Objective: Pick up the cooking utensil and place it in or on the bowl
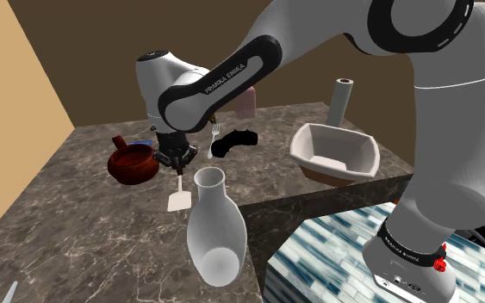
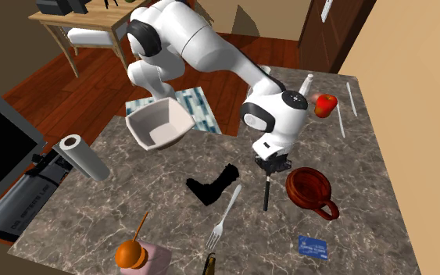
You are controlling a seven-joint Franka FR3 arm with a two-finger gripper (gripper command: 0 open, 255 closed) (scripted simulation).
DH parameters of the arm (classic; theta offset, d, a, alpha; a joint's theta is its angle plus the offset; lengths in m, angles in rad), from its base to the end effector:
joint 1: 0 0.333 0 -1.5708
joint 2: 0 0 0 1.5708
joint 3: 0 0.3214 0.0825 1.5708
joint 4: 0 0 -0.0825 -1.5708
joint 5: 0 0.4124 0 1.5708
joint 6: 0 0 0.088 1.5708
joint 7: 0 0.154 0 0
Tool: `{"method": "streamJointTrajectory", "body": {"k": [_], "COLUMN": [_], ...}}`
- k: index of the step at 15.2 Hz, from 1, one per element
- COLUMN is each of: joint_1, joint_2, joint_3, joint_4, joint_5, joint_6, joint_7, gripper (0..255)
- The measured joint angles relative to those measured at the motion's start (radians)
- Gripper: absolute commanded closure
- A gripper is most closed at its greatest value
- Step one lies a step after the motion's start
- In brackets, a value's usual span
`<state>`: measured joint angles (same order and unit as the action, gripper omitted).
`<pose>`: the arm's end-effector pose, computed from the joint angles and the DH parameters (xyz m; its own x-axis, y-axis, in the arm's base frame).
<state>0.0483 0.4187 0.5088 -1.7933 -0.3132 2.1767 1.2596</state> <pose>0.5919 0.3216 0.2869 0.8422 -0.5350 0.0666 -0.5360 -0.8442 -0.0045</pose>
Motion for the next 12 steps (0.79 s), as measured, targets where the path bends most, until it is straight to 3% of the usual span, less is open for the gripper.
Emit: {"method": "streamJointTrajectory", "body": {"k": [1,2,7,12], "joint_1": [0.000,0.000,0.012,0.024], "joint_2": [0.000,0.000,-0.064,-0.045], "joint_3": [0.000,0.000,0.028,0.024], "joint_4": [0.000,0.000,-0.042,-0.055], "joint_5": [0.000,0.000,0.029,0.014], "joint_6": [-0.002,-0.002,-0.026,-0.001], "joint_7": [0.000,0.000,0.028,0.050], "gripper": [255,0,0,0]}}
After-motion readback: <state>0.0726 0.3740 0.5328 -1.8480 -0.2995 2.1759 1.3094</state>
